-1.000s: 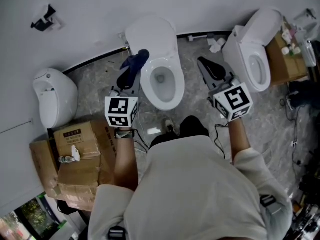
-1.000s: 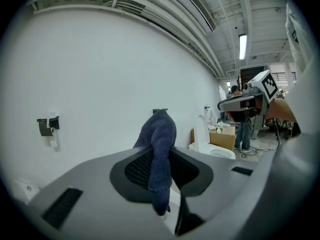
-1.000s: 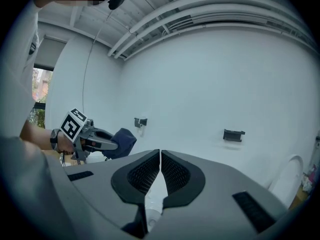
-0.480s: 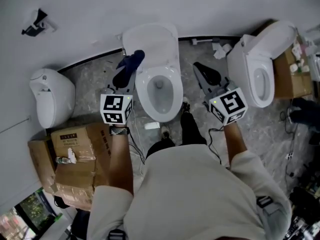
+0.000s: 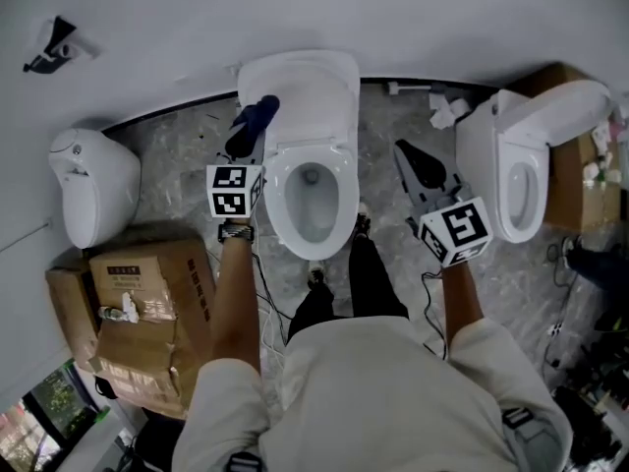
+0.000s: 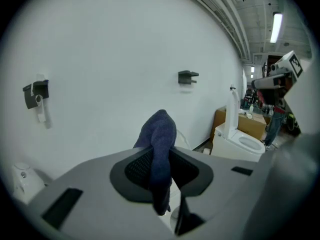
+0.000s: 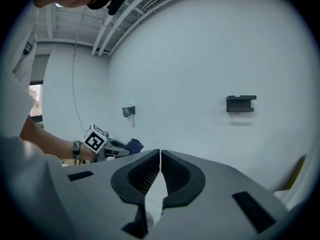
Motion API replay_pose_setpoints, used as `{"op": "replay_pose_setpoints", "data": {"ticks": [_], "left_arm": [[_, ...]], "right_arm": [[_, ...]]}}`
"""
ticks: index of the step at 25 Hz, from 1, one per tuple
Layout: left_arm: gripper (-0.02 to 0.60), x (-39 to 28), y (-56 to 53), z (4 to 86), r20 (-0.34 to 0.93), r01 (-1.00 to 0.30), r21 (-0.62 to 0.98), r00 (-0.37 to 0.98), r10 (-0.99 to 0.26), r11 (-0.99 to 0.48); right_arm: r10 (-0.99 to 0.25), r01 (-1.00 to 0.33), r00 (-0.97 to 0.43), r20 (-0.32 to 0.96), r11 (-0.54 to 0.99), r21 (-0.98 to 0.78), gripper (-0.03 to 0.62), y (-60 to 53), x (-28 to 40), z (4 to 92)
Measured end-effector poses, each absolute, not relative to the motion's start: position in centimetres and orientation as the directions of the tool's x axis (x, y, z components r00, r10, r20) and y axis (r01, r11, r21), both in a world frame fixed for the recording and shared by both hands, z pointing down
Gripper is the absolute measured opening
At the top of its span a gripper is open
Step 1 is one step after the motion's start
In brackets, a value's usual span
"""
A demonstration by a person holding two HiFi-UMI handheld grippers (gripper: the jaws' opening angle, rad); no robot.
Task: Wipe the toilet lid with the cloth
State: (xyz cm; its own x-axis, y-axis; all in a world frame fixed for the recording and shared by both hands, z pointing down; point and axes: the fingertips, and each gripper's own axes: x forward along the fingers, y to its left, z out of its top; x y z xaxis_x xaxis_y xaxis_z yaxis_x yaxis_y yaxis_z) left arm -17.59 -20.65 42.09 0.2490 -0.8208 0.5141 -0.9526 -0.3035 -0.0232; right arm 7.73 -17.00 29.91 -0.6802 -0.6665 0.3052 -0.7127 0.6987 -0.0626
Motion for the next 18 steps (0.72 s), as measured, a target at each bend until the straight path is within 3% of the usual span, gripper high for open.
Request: {"op": "replay_pose_setpoints", "data": {"ticks": [10,18], "left_arm": [[0.08,-20.5,-27.2,48.9,0.581,-0.983,0.043,0.172,-0.796,-0.18],[0.083,-20.3,-30.9,51.3,0.589,-0.99,0.062,0.141,-0.796,-0.13]], "right_arm": [[-0.626,-0.699,-0.678,0.385,0.712,-0.074,0.031,-18.6,10.1,33.0],[-0.625,-0.705,-0.691,0.365,0.694,-0.147,0.031,-21.0,10.9,33.7]]}}
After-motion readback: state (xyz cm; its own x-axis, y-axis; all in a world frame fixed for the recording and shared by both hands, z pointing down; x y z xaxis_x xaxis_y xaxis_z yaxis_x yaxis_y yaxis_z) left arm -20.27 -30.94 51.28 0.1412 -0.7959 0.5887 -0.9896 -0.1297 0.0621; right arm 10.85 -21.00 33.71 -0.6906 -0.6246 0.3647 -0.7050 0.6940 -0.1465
